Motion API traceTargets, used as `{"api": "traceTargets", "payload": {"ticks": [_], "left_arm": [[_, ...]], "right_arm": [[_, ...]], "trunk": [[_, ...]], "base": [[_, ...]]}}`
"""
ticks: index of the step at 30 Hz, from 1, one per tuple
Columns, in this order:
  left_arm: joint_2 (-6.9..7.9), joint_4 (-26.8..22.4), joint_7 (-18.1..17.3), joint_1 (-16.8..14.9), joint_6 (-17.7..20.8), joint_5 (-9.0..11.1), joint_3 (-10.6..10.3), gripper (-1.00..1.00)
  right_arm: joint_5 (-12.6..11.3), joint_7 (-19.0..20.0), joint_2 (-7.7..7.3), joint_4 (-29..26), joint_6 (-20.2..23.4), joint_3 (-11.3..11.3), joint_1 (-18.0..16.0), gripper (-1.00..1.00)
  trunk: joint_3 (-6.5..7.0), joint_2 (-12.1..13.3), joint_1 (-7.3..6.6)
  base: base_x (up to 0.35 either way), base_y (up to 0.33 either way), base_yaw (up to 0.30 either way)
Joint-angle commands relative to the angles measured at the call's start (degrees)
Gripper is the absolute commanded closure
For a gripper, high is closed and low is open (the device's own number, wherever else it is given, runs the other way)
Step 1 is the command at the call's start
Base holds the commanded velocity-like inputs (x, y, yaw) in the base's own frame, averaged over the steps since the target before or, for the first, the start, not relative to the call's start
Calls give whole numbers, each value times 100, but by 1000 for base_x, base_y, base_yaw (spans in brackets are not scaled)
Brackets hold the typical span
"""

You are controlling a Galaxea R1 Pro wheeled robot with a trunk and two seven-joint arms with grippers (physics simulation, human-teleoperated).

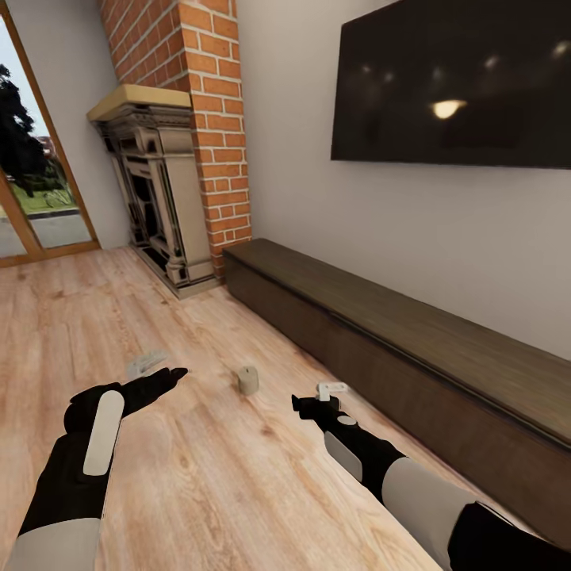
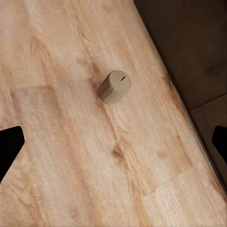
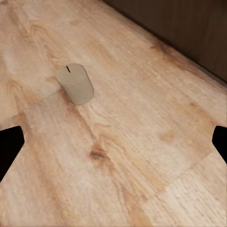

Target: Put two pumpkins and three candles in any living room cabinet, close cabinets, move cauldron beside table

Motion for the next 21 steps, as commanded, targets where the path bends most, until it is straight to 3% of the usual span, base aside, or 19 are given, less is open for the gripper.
{"api": "traceTargets", "payload": {"ticks": [1, 5, 21], "left_arm": [[1, -5, 51, -5, 23, 58, 2, -100], [1, -5, 52, -4, 23, 58, 2, -100], [1, -5, 55, -4, 23, 58, 2, -100]], "right_arm": [[-60, -33, -3, 0, -30, 48, -8, -100], [-60, -33, -1, 0, -30, 48, -6, -100], [-59, -33, -1, 7, -30, 48, -6, -100]], "trunk": [[17, 0, -3], [106, 5, -14], [393, 645, -364]], "base": [[0, 0, 270], [0, 0, 270], [0, 0, 270]]}}
